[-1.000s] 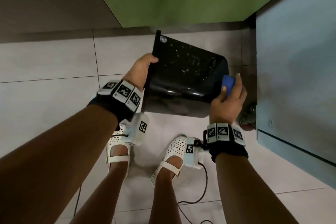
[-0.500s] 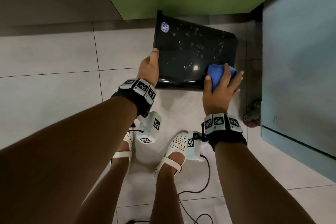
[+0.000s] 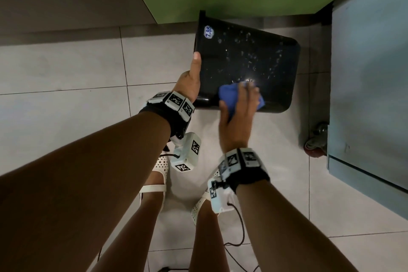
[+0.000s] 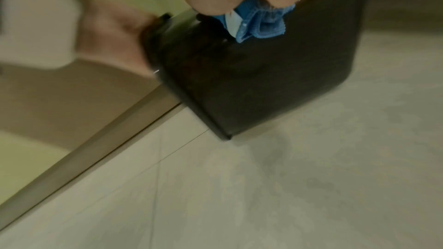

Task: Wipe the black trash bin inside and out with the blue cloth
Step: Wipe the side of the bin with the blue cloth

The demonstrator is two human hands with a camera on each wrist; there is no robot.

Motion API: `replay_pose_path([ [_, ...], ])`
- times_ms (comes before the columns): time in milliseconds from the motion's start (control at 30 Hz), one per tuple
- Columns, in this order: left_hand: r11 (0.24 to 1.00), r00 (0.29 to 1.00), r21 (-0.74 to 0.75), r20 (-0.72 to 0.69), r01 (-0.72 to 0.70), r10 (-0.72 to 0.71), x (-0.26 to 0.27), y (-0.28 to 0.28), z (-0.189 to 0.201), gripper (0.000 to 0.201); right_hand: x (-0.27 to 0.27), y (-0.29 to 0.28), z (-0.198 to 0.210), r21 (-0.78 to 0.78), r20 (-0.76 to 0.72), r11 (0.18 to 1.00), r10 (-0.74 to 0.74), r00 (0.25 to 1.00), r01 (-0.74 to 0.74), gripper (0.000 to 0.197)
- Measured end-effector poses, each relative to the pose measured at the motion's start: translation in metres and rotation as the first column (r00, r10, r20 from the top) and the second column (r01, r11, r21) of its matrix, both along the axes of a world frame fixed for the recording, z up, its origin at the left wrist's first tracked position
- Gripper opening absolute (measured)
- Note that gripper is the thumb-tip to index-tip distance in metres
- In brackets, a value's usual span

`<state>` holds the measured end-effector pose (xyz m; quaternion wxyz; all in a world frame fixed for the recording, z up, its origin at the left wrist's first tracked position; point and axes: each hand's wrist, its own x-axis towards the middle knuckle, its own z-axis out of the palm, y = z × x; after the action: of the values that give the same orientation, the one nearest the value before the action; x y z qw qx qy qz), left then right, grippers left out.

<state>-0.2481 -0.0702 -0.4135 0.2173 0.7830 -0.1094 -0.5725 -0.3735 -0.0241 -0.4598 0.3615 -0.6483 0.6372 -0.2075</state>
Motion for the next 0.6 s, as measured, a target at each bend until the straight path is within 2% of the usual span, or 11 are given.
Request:
replay_pose_path([
  [67,1.000,1.000,0.000,-0.017,-0.009,0.009,0.001,0.001,-0.003,0.085,0.019,0.009,-0.002,-0.053,-0.006,0.992,0.113,0.994,-0.113,0.052],
  [133,1.000,1.000,0.002,-0.024,-0.013,0.013,0.001,0.000,-0.004,0.086,0.026,0.007,-0.004,-0.079,-0.025,0.988,0.132,0.991,-0.134,0.052],
  [267,0.999,0.999,-0.006,-0.008,-0.036,0.036,-0.001,0.000,-0.001,0.076,0.010,-0.009,-0.004,-0.102,-0.178,0.966,0.217,0.960,-0.237,0.052],
  [333,0.999,0.998,0.000,0.019,-0.053,0.053,-0.001,0.001,-0.001,0.065,-0.006,-0.025,-0.004,-0.040,-0.239,0.984,0.158,0.958,-0.173,0.055],
  [400,0.998,0.998,0.000,0.012,-0.064,0.064,-0.001,0.001,-0.003,0.060,-0.025,-0.042,-0.005,-0.022,-0.270,0.999,0.017,0.963,-0.024,0.054],
  [500,0.997,0.997,0.002,0.001,-0.075,0.075,-0.002,0.001,-0.001,0.060,-0.037,-0.051,-0.006,-0.050,-0.171,0.991,-0.129,0.977,0.122,0.051],
  [600,0.996,0.996,0.019,0.006,-0.087,0.087,-0.003,-0.001,-0.002,0.060,-0.025,-0.041,-0.005,-0.077,-0.128,0.984,-0.168,0.977,0.160,0.051],
])
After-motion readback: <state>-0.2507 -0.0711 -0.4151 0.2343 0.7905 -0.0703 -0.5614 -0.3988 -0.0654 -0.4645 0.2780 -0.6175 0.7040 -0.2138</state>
